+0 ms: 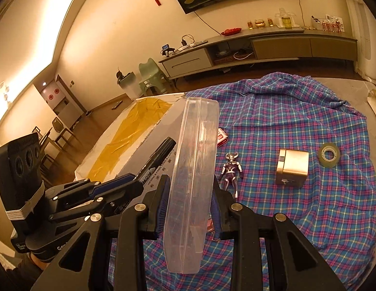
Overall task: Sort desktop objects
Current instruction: 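Lift the marker and clear box and carry both over the cardboard box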
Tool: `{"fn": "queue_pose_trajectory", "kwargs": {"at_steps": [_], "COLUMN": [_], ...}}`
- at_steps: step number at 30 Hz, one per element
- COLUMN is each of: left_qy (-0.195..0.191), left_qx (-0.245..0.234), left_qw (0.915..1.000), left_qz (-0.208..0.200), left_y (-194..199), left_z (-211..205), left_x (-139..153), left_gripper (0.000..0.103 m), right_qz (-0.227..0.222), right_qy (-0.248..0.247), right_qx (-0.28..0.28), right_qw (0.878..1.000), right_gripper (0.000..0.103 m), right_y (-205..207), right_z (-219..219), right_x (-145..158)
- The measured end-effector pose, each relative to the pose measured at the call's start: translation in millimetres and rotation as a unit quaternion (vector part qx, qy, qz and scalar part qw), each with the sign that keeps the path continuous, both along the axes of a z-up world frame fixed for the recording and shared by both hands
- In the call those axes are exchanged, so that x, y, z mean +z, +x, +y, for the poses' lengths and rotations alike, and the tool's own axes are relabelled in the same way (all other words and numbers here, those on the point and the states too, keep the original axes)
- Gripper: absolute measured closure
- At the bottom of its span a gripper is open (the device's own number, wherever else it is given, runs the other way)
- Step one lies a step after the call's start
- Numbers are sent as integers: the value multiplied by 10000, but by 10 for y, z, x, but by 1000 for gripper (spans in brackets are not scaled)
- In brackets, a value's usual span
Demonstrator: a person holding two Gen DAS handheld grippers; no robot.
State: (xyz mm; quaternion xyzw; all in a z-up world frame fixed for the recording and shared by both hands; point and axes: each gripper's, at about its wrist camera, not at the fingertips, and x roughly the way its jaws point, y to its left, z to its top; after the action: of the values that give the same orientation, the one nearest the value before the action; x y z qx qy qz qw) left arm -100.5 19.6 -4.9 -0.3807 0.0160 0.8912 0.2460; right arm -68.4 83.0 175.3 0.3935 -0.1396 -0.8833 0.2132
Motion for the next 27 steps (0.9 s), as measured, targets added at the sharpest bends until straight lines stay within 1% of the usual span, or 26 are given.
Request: {"fn": "queue_pose_trajectory", "kwargs": {"at_steps": [6,14,27], "left_qy": [175,458,943], "left_qx": [86,207,469], "left_qw": [9998,9986,9941], "left_qz": [66,154,244], "left_y": [-10,-33,-107], "left_z": [-125,-338,-763], "left_x": [102,231,404], "left_gripper": [90,90,90], "right_qz": [-15,125,272], "right_qy": [45,286,647], "right_qx": [12,94,298], "right_qw": [10000,9995,9971], "right_gripper": [70,70,70], "right_y": [21,17,-78], "right_z": [-153,-394,-871], "right_x": [58,301,570]}}
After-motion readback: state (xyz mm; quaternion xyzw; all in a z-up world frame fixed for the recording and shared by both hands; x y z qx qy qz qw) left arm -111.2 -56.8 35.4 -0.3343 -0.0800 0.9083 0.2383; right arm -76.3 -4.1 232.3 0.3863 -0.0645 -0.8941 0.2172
